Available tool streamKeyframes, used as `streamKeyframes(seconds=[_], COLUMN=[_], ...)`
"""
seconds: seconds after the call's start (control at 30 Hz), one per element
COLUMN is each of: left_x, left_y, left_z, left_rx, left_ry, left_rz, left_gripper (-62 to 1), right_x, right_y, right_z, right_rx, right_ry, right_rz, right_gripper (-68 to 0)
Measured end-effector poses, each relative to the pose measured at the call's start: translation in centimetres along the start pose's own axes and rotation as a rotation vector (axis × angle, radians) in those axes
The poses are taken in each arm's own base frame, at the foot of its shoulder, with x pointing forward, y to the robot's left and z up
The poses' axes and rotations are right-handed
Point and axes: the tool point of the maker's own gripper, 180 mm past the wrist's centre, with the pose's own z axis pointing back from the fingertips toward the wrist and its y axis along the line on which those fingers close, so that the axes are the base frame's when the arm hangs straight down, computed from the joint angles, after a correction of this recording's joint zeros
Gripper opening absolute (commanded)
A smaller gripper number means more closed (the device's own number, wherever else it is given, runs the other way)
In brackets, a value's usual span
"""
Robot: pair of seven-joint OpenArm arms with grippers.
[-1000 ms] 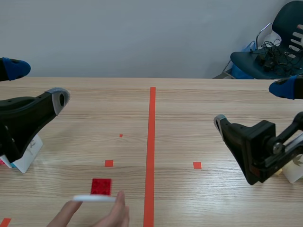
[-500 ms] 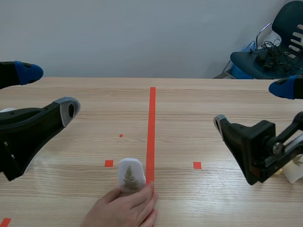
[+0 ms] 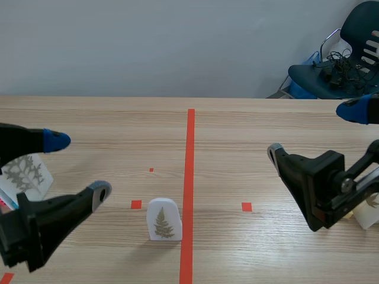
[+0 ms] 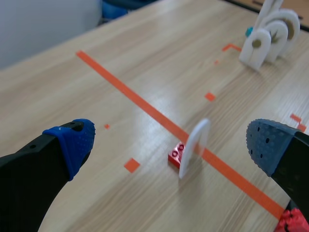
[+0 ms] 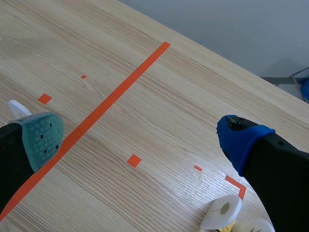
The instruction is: Do the leaf sorting experiment
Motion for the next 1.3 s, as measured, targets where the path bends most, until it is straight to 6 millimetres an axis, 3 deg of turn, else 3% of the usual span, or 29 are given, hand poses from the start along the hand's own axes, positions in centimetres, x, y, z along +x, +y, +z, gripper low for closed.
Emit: streamKeyframes(seconds=[0.27,0.43,0.67,0.87,1.1,1.3], left_x=[-7.9,-11.3,-12.7,-11.8,-11.9,-11.9], left_y=[0.2,0.0,-2.3,-3.5,-3.4,-3.4], left_z=[-2.7,-4.3,-8.1,-10.7,-10.6,-10.6], left_rx=[-0.057,-0.098,-0.154,-0.155,-0.157,-0.157], left_ry=[0.115,0.148,0.132,0.077,0.084,0.083], left_rz=[0.026,0.036,0.083,0.091,0.085,0.085], left_gripper=[1.4,1.4,1.4,1.4,-29.2,-48.3], right_x=[0.0,0.0,0.0,0.0,0.0,0.0], right_y=[0.0,0.0,0.0,0.0,0.0,0.0], right_z=[0.0,0.0,0.0,0.0,0.0,0.0], right_rx=[0.000,0.000,0.000,0.000,0.000,0.000], right_ry=[0.000,0.000,0.000,0.000,0.000,0.000], right_rz=[0.000,0.000,0.000,0.000,0.000,0.000], right_gripper=[0.4,0.4,0.4,0.4,0.4,0.4])
